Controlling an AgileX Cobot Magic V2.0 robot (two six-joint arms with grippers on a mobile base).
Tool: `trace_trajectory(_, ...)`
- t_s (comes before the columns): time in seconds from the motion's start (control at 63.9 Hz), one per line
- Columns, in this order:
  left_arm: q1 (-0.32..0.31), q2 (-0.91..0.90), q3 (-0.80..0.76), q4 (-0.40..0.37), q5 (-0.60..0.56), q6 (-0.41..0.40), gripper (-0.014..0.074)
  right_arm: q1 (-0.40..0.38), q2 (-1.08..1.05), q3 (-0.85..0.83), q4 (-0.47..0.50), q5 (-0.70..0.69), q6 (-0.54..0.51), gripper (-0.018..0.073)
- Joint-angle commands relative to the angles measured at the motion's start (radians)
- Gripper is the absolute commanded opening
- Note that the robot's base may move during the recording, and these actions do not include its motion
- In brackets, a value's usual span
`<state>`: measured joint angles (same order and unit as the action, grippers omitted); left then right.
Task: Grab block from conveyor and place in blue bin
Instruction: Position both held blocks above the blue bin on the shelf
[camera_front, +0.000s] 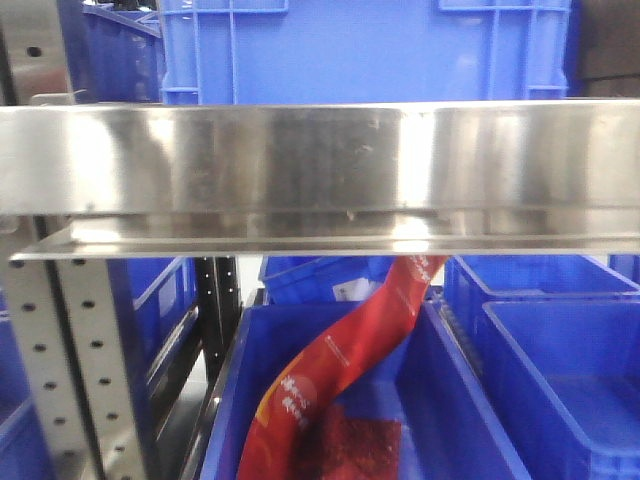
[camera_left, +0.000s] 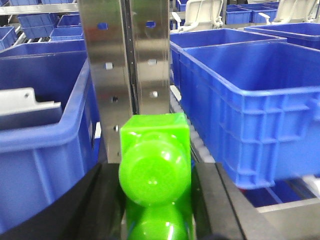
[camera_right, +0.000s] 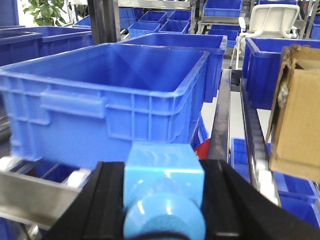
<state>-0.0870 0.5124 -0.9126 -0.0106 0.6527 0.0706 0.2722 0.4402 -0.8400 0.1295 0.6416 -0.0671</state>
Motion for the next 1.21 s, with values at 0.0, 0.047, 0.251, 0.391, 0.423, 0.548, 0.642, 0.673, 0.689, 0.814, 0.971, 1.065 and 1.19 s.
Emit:
trace_trajectory(0.0,-0.007,-0.006,0.003,-0.005,-0.021,-0.005,-0.0111,0.002,-0.004,-0.007,-0.004,-0.025,-0.007,-0.0153)
trace_trajectory(0.047,-0.007,-0.006,0.003,-0.005,-0.021,-0.005,-0.0111,0.002,-0.004,-0.007,-0.004,-0.025,-0.007,-0.0153)
trace_trajectory(0.251,-0.007,-0.006,0.003,-0.005,-0.021,-0.005,-0.0111,0.002,-0.004,-0.007,-0.004,-0.025,-0.007,-0.0153)
trace_trajectory(0.391,-0.007,-0.006,0.003,-0.005,-0.021,-0.005,-0.0111,0.002,-0.004,-0.007,-0.004,-0.025,-0.007,-0.0153)
trace_trajectory(0.423,-0.007,-0.006,0.003,-0.005,-0.021,-0.005,-0.0111,0.002,-0.004,-0.007,-0.004,-0.025,-0.007,-0.0153)
trace_trajectory(0.548,-0.007,-0.006,0.003,-0.005,-0.021,-0.005,-0.0111,0.002,-0.004,-0.007,-0.004,-0.025,-0.007,-0.0153)
trace_trajectory(0.642,-0.007,-0.006,0.003,-0.005,-0.021,-0.005,-0.0111,0.002,-0.004,-0.007,-0.004,-0.025,-0.007,-0.0153)
trace_trajectory(0.673,-0.007,-0.006,0.003,-0.005,-0.021,-0.005,-0.0111,0.002,-0.004,-0.007,-0.004,-0.025,-0.007,-0.0153)
trace_trajectory(0.689,-0.007,-0.006,0.003,-0.005,-0.021,-0.005,-0.0111,0.002,-0.004,-0.007,-0.004,-0.025,-0.007,-0.0153)
trace_trajectory(0.814,-0.007,-0.006,0.003,-0.005,-0.021,-0.005,-0.0111,0.002,-0.004,-0.007,-0.004,-0.025,-0.007,-0.0153)
trace_trajectory(0.971,-0.007,-0.006,0.003,-0.005,-0.021,-0.005,-0.0111,0.002,-0.004,-0.007,-0.004,-0.025,-0.007,-0.0153)
trace_trajectory(1.065,-0.007,-0.006,0.003,-0.005,-0.021,-0.005,-0.0111,0.002,-0.004,-0.007,-0.004,-0.025,-0.007,-0.0153)
trace_trajectory(1.19,-0.007,-0.006,0.003,-0.005,-0.021,-0.005,-0.0111,0.002,-0.004,-0.007,-0.004,-0.025,-0.007,-0.0153)
